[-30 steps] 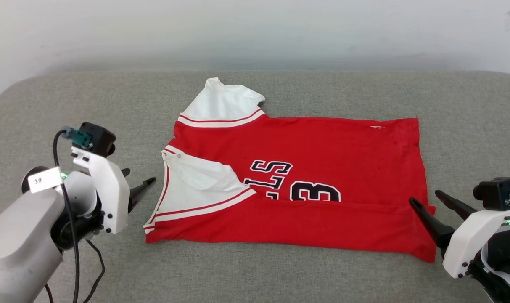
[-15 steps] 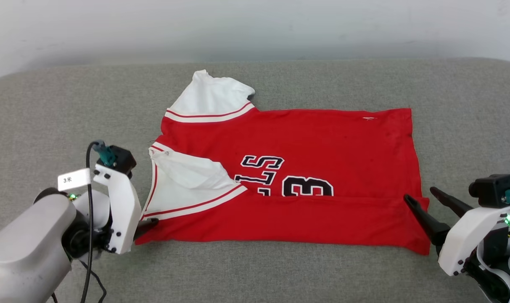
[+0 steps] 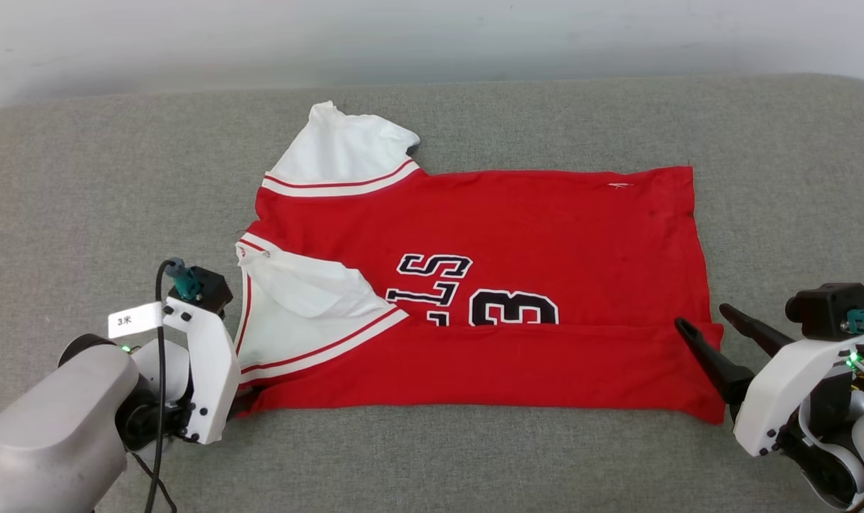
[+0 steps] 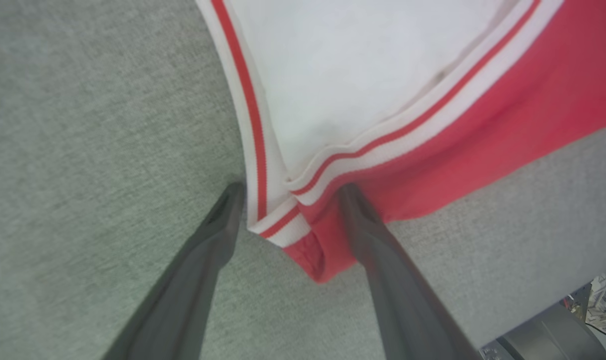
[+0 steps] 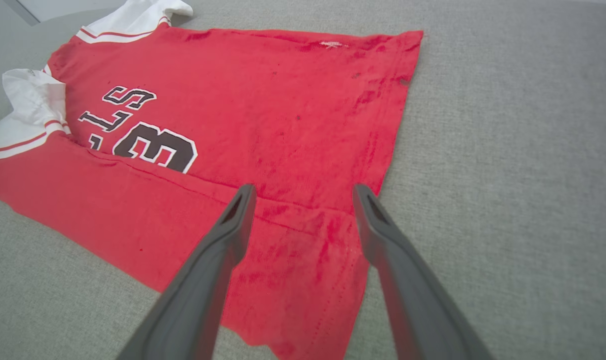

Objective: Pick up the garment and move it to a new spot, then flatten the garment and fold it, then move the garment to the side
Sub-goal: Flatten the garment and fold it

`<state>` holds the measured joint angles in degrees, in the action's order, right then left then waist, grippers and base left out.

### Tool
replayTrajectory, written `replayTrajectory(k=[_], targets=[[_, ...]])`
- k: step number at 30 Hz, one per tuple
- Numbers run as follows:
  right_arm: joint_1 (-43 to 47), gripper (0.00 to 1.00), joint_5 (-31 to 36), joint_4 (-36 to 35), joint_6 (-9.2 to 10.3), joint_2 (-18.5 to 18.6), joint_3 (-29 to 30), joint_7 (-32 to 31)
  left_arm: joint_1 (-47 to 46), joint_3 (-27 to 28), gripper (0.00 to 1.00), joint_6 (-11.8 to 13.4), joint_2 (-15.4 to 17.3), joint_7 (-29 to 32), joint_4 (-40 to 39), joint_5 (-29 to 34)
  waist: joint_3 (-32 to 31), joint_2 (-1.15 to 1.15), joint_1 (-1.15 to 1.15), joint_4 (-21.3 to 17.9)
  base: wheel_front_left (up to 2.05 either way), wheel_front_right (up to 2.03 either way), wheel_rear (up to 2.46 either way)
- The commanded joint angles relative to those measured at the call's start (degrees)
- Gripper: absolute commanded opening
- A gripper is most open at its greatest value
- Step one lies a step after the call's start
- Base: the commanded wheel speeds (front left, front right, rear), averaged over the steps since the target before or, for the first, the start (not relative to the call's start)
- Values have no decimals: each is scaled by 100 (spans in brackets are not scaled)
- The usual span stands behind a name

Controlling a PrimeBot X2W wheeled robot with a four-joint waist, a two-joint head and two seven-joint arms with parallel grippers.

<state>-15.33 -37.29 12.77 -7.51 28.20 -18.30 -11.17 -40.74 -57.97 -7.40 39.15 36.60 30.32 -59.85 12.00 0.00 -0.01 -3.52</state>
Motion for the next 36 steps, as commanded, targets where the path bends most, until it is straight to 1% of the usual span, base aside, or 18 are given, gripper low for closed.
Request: replayTrajectory(k=[1, 2, 7, 11, 14, 16, 20, 24, 28, 31, 36], targets=[[-95, 100, -14, -9, 5, 12, -6, -7, 305, -250, 43, 0, -202, 58, 113, -23, -11, 0, 1, 4, 0, 0, 0], [-111, 100, -16, -18, 5, 47, -8, -32, 283, -272, 0, 0, -199, 33, 104, -49, -32, 0, 1, 15, 0, 0, 0], [-251, 100, -6, -116, 5, 250, 47, -164, 54, -219, 0, -2, -65, -207, -21, -212, -192, 0, 1, 83, 0, 0, 0], [-375, 100, 1, -260, 5, 513, 47, -537, -150, -203, 0, -1, 71, -486, -177, -214, -332, 0, 1, 140, 0, 0, 0], [-458, 100, -85, -396, 5, 760, -24, -1066, -220, -216, 0, -2, 154, -686, -365, -215, -423, 0, 1, 174, 0, 0, 0], [-496, 100, -158, -482, 5, 910, -41, -1542, -213, -242, 0, -2, 226, -799, -477, -191, -459, 0, 1, 190, 0, 0, 0], [-512, 100, -278, -610, 5, 1088, -37, -2416, -238, -264, 0, -2, 342, -966, -684, -168, -496, 0, 1, 224, 0, 0, 0], [-393, 100, -396, -634, 5, 1094, -34, -3190, -261, -302, 0, -2, 398, -1037, -848, -132, -478, 0, 1, 271, 0, 0, 0], [-318, 100, -390, -551, 5, 932, -67, -3708, -307, -311, 0, -2, 373, -1088, -954, -89, -411, 0, 1, 325, 0, 0, 0], [-323, 100, -278, -448, 5, 770, -137, -3910, -339, -313, 0, 12, 324, -1114, -1004, -53, -327, 0, 1, 366, 0, 0, 0], [-435, 100, -8, -81, 5, 575, -310, -3912, -466, -302, 0, 23, 273, -1147, -1052, 15, -146, 0, 1, 427, 0, 0, 0]])
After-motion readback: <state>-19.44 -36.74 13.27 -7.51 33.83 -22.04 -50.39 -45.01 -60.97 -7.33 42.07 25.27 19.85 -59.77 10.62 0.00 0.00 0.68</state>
